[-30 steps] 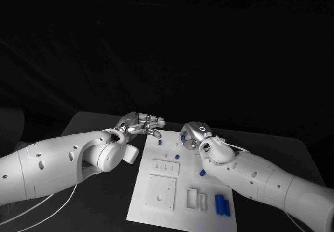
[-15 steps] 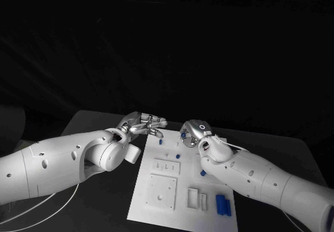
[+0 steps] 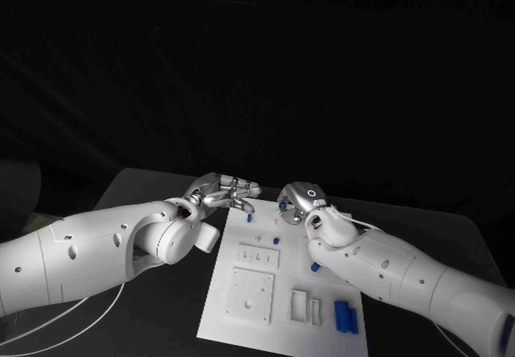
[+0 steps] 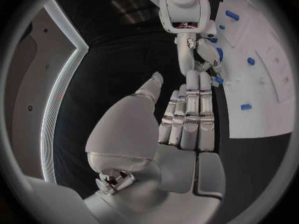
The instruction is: Assemble the parts on the task board
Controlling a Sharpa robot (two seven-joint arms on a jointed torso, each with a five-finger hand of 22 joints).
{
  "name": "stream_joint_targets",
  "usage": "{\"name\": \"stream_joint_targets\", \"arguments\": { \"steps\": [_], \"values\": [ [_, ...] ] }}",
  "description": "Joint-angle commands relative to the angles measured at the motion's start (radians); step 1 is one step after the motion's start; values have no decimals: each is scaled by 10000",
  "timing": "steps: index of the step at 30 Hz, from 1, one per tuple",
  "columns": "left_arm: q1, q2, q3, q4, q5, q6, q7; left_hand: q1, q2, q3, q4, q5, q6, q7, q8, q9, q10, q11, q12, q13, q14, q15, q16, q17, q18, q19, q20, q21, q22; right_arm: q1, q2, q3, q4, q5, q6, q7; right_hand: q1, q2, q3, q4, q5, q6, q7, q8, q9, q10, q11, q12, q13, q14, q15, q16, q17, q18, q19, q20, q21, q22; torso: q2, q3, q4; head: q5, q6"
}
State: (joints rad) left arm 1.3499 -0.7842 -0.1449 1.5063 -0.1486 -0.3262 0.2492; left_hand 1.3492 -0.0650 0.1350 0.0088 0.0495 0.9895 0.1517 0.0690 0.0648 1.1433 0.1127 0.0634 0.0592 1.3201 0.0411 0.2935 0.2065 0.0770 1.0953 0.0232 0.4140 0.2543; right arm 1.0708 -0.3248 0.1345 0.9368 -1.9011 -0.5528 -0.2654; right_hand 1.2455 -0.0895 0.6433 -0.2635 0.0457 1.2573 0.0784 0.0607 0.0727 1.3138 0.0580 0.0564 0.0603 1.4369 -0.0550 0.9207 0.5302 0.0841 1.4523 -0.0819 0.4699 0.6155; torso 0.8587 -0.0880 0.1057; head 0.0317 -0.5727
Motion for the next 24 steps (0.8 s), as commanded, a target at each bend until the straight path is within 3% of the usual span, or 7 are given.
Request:
{"name": "stream_joint_targets", "arguments": {
  "steps": [1, 5, 12, 21, 24],
  "values": [
    [17, 42, 11, 30, -68, 120, 24, 7, 35, -40, -7, 0, -51, -6, -62, 1, -64, -23, -50, 1, -92, -2, 63, -10, -92, -61, -14, 61, 14, 9, 63, 0, -76, -119, 77, 30, 51, 42, 48, 4, 24, 67, 16, 34, 14, 438, -343, 27, 20, 38, -47, -57, 14, 159, 9, -44, -63, 36, 35, -11, 14, -1, 8],
    [26, 61, 14, 52, -72, 126, 21, 7, 35, -40, -7, 0, -51, -6, -62, 1, -64, -23, -50, 1, -92, -2, 63, -10, -92, -61, -14, 61, 14, 12, 142, -1, -172, -115, 128, 56, 51, 42, 48, 4, 24, 67, 16, 34, 14, 438, -343, 27, 20, 38, -47, -57, 14, 159, 9, -44, -63, 36, 56, -13, 29, 20, -31],
    [49, 57, 17, 67, -82, 119, 16, 21, 36, -35, -1, -1, -71, -1, -58, 4, -70, -21, -49, 1, -94, -1, 62, -15, -89, -68, -10, 69, 16, 12, 165, -2, -176, -110, 258, 77, 48, 47, 46, -5, 26, 69, 17, 34, 15, 437, -342, 27, 20, 37, -48, -58, 17, 163, 18, -46, -94, 78, 147, -64, 86, -21, -52],
    [55, 71, 17, 19, -84, 114, -2, 22, 51, -31, 15, 0, -59, -4, -57, 4, -76, -21, -50, 1, -95, 0, 62, -19, -87, -74, -9, 75, 17, 12, 105, -3, -30, -105, 479, 75, 35, 57, 59, -30, 29, 72, 15, 35, 20, 441, -342, 26, 22, 34, -53, -55, 22, 171, 33, -48, -144, 153, 206, -83, 29, -18, -98],
    [55, 77, 17, 5, -85, 111, -5, 22, 51, -31, 15, 0, -59, -4, -57, 4, -76, -21, -50, 1, -95, 0, 62, -19, -87, -74, -9, 75, 17, 12, 95, -3, -16, -107, 529, 74, 32, 51, 59, -40, 31, 72, 16, 33, 22, 443, -343, 27, 23, 35, -53, -53, 22, 173, 36, -48, -150, 165, 194, -96, 44, -25, -103]
  ]
}}
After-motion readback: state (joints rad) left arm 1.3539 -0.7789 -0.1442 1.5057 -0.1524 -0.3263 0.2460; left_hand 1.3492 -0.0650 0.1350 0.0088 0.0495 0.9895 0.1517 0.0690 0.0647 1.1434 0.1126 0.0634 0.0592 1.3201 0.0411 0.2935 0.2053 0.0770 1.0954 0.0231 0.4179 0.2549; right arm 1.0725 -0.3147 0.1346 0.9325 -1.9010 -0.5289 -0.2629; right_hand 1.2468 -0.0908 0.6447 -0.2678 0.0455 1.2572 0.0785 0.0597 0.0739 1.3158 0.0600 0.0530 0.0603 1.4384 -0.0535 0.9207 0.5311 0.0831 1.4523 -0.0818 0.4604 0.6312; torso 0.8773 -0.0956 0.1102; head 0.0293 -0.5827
